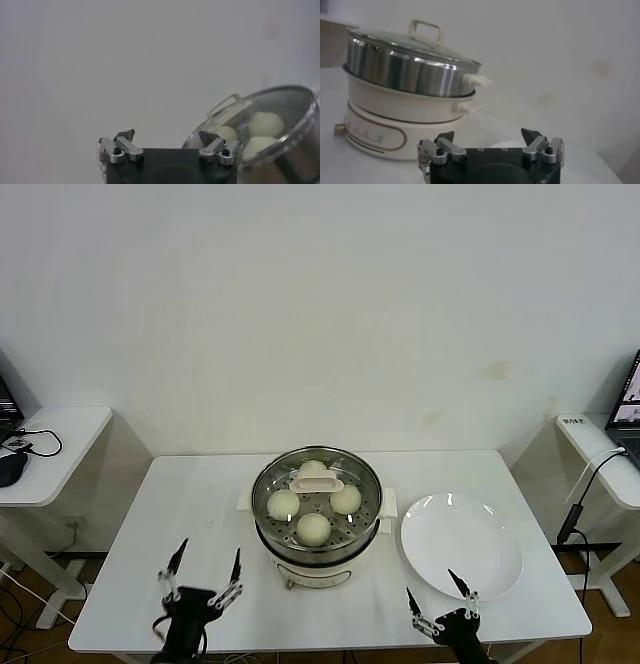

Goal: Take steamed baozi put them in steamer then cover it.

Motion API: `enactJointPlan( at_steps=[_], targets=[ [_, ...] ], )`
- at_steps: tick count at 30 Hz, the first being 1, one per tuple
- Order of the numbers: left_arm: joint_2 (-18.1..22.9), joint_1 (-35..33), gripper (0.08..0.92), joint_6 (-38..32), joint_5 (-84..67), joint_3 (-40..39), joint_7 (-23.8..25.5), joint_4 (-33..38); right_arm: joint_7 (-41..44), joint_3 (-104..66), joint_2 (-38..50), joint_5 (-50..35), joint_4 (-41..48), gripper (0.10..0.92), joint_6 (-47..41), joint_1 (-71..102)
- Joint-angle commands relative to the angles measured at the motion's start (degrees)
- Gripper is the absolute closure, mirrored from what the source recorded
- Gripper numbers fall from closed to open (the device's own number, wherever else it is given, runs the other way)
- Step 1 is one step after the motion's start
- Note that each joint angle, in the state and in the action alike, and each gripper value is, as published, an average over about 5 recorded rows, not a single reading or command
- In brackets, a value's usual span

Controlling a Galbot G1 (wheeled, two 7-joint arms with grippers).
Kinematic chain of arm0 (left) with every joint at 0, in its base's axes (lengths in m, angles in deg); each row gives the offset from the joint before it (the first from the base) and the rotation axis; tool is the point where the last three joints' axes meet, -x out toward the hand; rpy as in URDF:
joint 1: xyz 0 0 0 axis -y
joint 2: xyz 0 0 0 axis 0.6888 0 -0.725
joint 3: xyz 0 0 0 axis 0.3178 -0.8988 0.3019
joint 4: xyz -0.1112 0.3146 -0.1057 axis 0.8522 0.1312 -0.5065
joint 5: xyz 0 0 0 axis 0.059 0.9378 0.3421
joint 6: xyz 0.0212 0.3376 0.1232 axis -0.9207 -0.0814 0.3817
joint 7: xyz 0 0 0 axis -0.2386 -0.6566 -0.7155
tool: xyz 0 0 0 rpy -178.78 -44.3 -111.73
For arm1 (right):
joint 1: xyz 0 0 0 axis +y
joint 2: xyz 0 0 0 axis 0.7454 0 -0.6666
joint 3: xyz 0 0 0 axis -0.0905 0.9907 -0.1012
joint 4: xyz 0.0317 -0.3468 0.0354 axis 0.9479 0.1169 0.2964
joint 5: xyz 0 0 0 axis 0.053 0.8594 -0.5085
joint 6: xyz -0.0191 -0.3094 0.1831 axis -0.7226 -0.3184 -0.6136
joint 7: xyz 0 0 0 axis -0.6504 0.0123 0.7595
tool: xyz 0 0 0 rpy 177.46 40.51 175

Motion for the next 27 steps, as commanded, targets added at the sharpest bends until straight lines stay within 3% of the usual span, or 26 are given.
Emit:
enactJointPlan(
  at_steps=[1,13,27],
  targets=[
    [-0.01,-11.84,0.177,-10.31,-20.82,4.72,-4.99,-6.28,-2.63,-0.16,3.27,-9.65,-2.6,0.203,-3.06,5.46],
    [1.57,-14.14,0.177,-13.64,-16.99,4.12,-2.78,-7.03,-3.81,1.05,4.81,-14.87,-4.8,0.203,-6.28,6.66],
    [2.01,-14.91,0.177,-12.28,-15.18,2.84,-2.91,-6.41,-3.15,2.76,4.72,-12.27,-5.37,0.203,-7.86,7.52]
  ],
)
